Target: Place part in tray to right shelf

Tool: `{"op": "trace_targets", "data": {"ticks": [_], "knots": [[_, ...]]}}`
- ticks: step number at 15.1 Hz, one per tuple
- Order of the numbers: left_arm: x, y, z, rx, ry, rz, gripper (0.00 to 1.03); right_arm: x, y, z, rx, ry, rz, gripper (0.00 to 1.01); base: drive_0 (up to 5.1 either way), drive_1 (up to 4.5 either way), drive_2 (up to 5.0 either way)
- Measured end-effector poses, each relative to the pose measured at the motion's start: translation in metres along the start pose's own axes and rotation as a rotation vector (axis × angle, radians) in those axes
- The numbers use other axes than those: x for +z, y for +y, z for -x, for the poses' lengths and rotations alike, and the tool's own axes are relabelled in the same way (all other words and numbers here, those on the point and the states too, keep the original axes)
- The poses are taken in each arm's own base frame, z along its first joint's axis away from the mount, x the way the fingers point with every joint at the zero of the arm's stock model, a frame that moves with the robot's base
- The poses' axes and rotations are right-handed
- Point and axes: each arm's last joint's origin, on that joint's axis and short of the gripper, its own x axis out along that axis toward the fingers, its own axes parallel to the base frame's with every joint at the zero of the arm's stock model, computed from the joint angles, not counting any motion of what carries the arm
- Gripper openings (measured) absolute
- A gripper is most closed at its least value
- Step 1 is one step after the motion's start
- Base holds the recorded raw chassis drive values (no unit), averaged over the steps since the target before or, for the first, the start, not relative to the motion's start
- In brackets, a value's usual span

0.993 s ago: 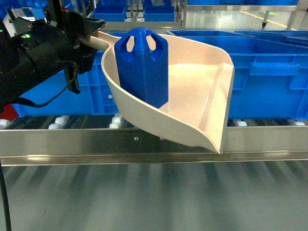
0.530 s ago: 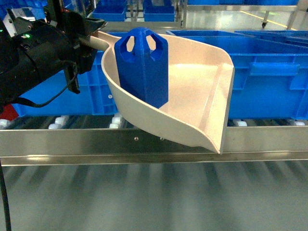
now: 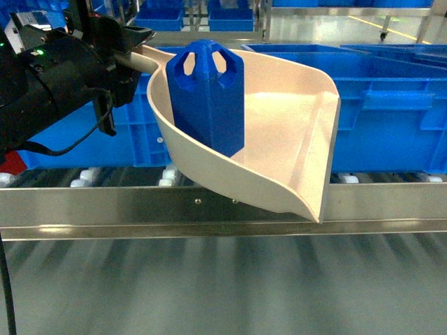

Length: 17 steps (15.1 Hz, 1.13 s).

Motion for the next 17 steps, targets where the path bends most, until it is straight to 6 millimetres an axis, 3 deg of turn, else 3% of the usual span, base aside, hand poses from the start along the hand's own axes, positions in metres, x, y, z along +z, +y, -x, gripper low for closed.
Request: {"op": "trace_targets", "data": {"ticks": [7, 8, 9, 11, 12, 15, 17], "knots": [[0.0, 0.0, 0.0, 0.0, 0.0, 0.0, 0.13, 0.0, 0.0, 0.0, 0.0, 0.0, 0.0, 0.98, 0.0, 0.0, 0.0], [-0.002, -0.004, 0.004, 0.172, -0.047, 0.025, 0.13, 0.0, 0.0, 0.0, 0.0, 0.0, 0.0, 0.98, 0.0, 0.0, 0.0], [-0.002, -0.021, 0.019, 0.283, -0.109, 0.003, 0.13, 0.0, 0.0, 0.0, 0.0, 0.0, 0.0, 0.98, 0.0, 0.0, 0.0], [0.009, -0.073, 0.021, 0.132, -0.164, -0.004, 0.13, 0.001, 0.0, 0.001, 0.0, -0.004, 0.0, 0.98, 0.0, 0.0, 0.0], [0.01, -0.077, 0.021, 0.11, -0.169, 0.002, 0.13, 0.001, 0.0, 0.001, 0.0, -0.004, 0.0, 0.98, 0.0, 0.0, 0.0], [0.007, -0.061, 0.033, 0.19, -0.174, 0.029, 0.13, 0.001, 0.0, 0.001, 0.0, -0.004, 0.0, 0.98, 0.0, 0.0, 0.0], [0.023, -0.084, 0.042, 0.144, -0.245, 0.016, 0.13, 0.001, 0.0, 0.001, 0.0, -0.004, 0.0, 0.98, 0.0, 0.0, 0.0]]}}
